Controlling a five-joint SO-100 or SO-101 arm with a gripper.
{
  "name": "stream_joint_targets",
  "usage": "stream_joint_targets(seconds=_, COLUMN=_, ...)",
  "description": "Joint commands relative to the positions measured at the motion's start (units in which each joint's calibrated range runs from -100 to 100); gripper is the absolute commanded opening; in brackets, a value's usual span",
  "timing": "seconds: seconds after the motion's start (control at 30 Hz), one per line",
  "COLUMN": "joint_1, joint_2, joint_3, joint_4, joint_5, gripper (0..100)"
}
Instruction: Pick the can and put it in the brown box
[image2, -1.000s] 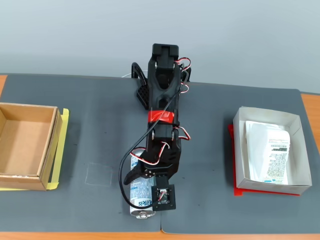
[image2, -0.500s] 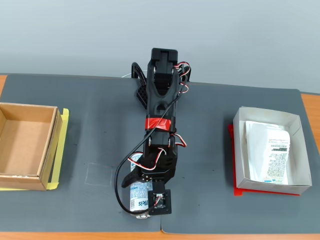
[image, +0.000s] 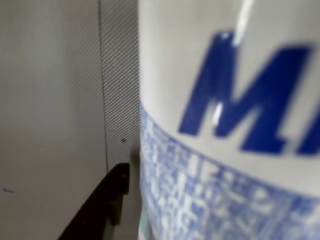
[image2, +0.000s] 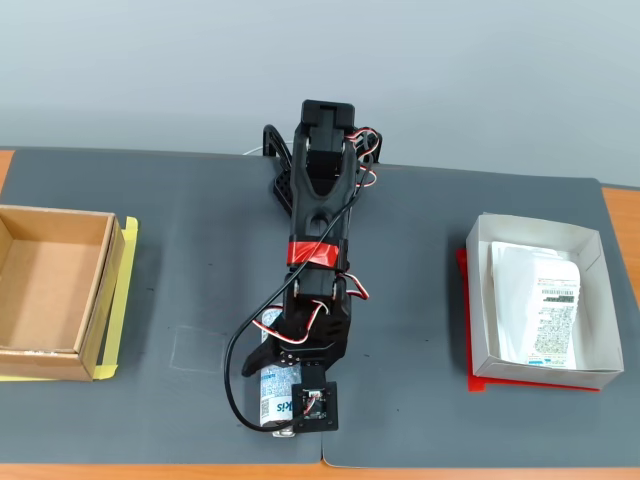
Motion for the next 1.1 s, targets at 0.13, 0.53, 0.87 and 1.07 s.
stream_joint_targets(seconds=0.13, joint_1=0.4, joint_2=-0.5, joint_3=-2.4, joint_4=-0.2, joint_5=0.1, gripper=21)
stream_joint_targets(seconds=0.53, joint_1=0.5, joint_2=-1.3, joint_3=-2.5, joint_4=0.5, joint_5=0.2, gripper=16)
stream_joint_targets(seconds=0.87, joint_1=0.5, joint_2=-2.3, joint_3=-3.2, joint_4=0.6, joint_5=0.1, gripper=16)
stream_joint_targets(seconds=1.07, joint_1=0.5, joint_2=-6.6, joint_3=-3.2, joint_4=0.6, joint_5=0.2, gripper=16)
